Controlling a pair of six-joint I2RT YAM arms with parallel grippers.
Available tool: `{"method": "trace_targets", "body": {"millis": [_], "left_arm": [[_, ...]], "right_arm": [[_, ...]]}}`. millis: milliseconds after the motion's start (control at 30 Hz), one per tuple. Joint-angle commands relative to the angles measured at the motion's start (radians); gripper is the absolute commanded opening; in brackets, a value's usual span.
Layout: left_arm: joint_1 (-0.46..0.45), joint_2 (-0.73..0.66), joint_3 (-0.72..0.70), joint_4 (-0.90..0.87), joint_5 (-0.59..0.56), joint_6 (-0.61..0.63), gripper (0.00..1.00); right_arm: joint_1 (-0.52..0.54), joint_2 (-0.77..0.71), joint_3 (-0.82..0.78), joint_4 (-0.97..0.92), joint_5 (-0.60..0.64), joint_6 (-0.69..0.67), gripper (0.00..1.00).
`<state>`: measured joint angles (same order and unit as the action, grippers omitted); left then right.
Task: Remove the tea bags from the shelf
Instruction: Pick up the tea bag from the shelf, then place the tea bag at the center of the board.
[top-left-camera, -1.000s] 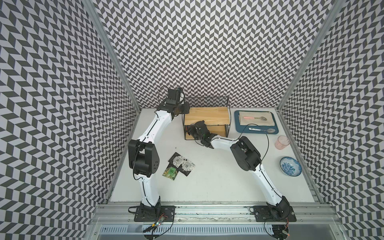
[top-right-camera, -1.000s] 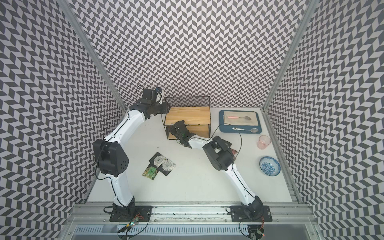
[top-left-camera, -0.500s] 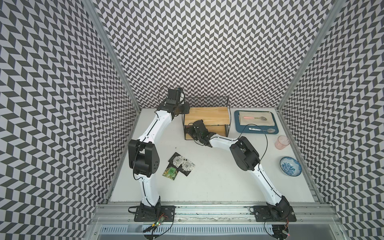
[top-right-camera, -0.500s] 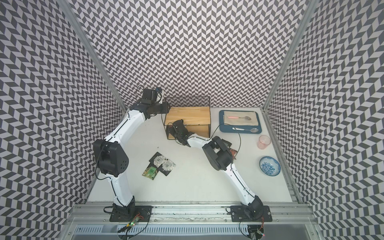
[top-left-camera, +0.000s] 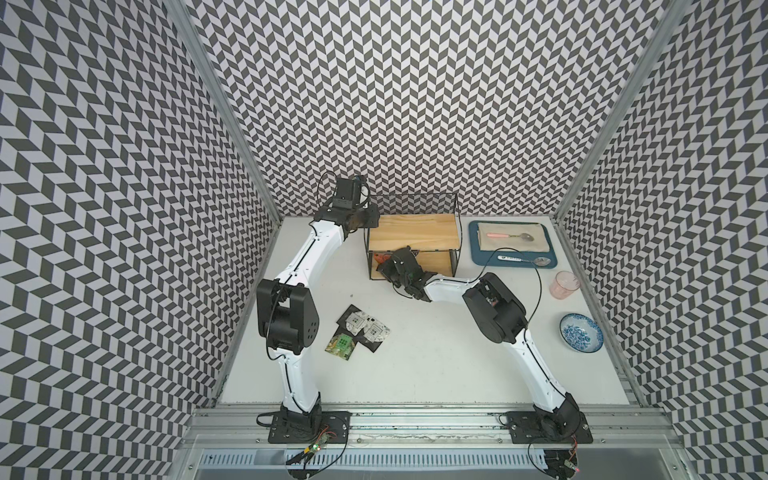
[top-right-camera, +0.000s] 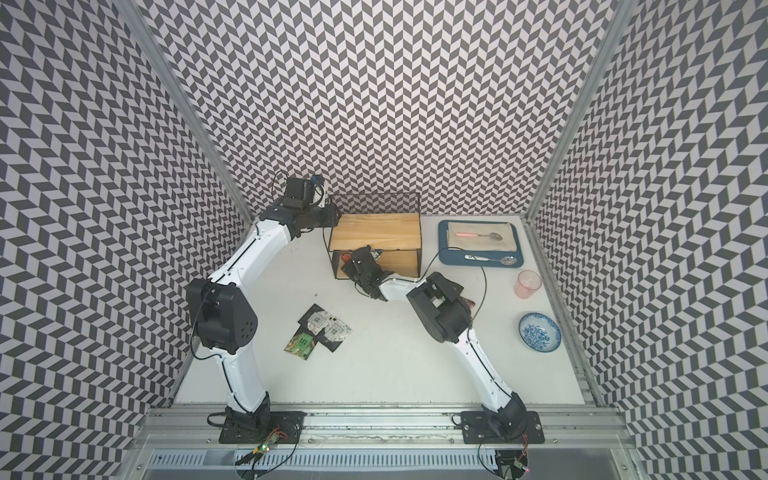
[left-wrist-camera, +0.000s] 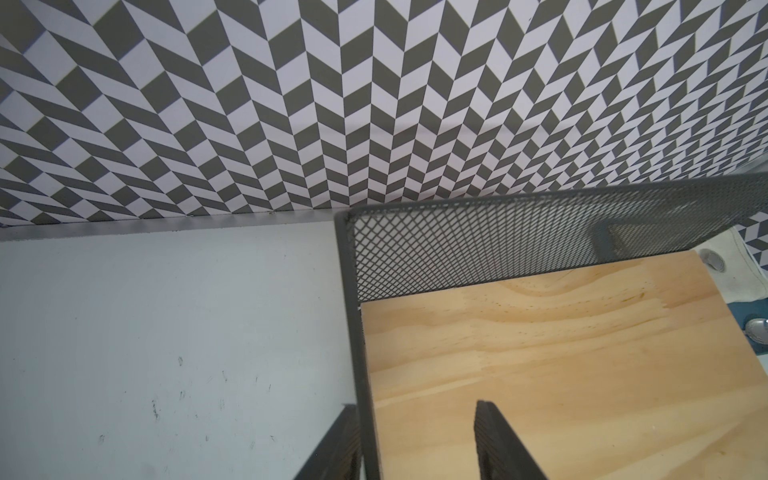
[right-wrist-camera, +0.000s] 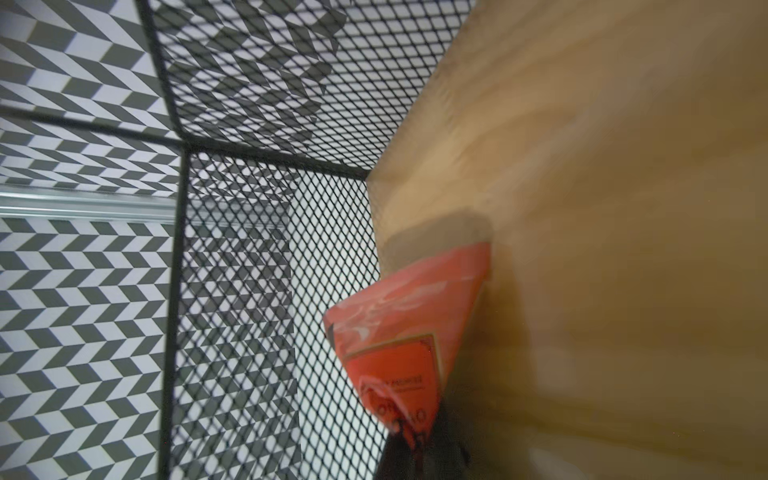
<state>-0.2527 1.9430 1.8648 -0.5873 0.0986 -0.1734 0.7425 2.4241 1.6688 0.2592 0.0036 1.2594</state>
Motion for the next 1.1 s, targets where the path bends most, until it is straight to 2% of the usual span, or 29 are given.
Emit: {"method": "trace_targets", "body": {"millis": [0,233,467,667,800,900,1067], "left_arm": [[-0.011,0.044,0.008,0.002,-0.006,0.008,0.48],[-0.013,0.050,0.019,-0.003,-0.013,0.006,0.49],[-0.012,0.044,0.025,-0.006,-0.025,0.006,0.52],[-0.013,0.044,0.031,-0.011,-0.035,0.009,0.54],[-0.013,0.042,0.037,-0.015,-0.043,0.011,0.57],[-0.012,0.036,0.037,-0.017,-0.049,0.015,0.58],[-0.013,0.033,0.038,-0.022,-0.056,0.020,0.60]], "right_arm": [[0.008,-0.038,-0.081,-0.056,-0.006,0.012,0.00],[0.018,-0.180,-0.247,-0.024,-0.062,-0.001,0.00],[0.045,-0.417,-0.498,-0.037,-0.071,-0.169,0.00],[0.066,-0.651,-0.685,-0.127,-0.004,-0.354,0.00],[0.054,-0.812,-0.785,-0.264,0.119,-0.402,0.00],[0.000,-0.928,-0.856,-0.350,0.179,-0.449,0.00],[-0.188,-1.056,-0.950,-0.455,0.177,-0.507,0.01]]}}
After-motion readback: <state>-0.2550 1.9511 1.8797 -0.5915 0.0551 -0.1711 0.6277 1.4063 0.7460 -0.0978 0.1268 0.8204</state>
